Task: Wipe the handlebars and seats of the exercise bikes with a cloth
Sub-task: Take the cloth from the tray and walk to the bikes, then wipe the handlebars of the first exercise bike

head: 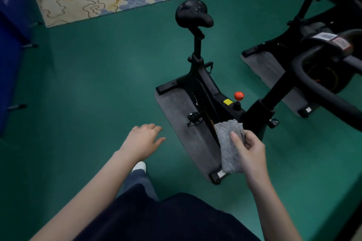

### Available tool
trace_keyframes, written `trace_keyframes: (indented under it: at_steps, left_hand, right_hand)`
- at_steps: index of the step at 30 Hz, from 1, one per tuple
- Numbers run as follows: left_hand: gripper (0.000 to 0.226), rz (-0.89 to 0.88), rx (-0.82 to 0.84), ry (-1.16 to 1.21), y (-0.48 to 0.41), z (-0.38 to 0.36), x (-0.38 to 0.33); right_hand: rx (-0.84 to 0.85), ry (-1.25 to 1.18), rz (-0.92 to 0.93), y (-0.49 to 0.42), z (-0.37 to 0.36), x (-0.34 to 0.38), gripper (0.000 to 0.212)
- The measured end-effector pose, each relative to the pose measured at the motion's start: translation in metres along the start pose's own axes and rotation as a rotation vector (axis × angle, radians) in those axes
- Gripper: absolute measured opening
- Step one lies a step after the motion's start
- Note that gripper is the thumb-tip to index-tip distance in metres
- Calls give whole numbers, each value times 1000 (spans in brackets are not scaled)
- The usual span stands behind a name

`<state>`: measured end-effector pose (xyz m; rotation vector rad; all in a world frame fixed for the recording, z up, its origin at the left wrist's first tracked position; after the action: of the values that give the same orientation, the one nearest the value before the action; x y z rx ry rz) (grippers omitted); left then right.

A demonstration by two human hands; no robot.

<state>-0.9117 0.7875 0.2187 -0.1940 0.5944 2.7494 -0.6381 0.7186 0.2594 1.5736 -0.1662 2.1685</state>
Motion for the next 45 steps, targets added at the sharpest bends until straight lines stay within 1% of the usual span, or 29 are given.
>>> trace_keyframes:
  at_steps: [4, 8, 12, 16, 19, 24, 29, 32, 36, 39, 41, 43, 45]
  left_hand:
    - [48, -110, 20, -60, -30, 27, 53]
    - [47, -190, 38, -100, -61, 54, 92]
    - [48, -239, 49, -98, -92, 75, 113]
    - [47, -304, 65, -94, -122, 86, 111]
    - [48, -397, 63, -109, -145, 92, 92]
    - [53, -599, 12, -152, -195, 113, 34]
    - [55, -806, -22, -215, -236, 140, -39]
    - [53, -934, -17, -210, -249, 154, -86]
    - [51, -1114, 37, -178, -252, 160, -142]
    - [51, -1259, 83, -154, -251, 160, -173]
    - [52, -1339, 137, -138, -253, 160, -191]
    - [52, -1429, 183, -130, -255, 160, -209]
    - [52, -1529, 224, -127, -256, 161, -225]
  right_hand:
    - [-104, -27, -31, -5, -56, 27, 4]
    - [-177, -31, -54, -7, -95, 51, 5]
    - [-231, -12, -65, -10, -111, 63, 5]
    - [-322, -23, -105, -12, -111, 63, 4]
    - [-383, -23, -149, -18, -107, 54, 3]
    - [-507, -49, -205, -50, -92, 40, 7]
    - [-655, -98, -193, -88, -63, 45, 1]
    - [-764, -114, -161, -100, -45, 55, 7]
    - [-926, -105, -185, -89, -25, 60, 9]
    - [-1065, -119, -274, -71, -16, 55, 14]
    - [-1174, -171, -335, -58, -14, 49, 7]
    - [-1290, -200, -391, -49, -15, 47, 15]
    - [-1401, -217, -420, -44, -19, 52, 15]
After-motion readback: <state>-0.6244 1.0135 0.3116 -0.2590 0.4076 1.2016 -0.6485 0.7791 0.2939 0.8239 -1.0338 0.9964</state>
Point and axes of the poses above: each hand's wrist, its own y-axis away from the middle knuckle, its own z-axis out of the back of the hand, x = y × z, the point moved 5 cm from there along -y, towards the middle knuckle, and after that the axes turned 1 degree about y, right-handed, at the moved point
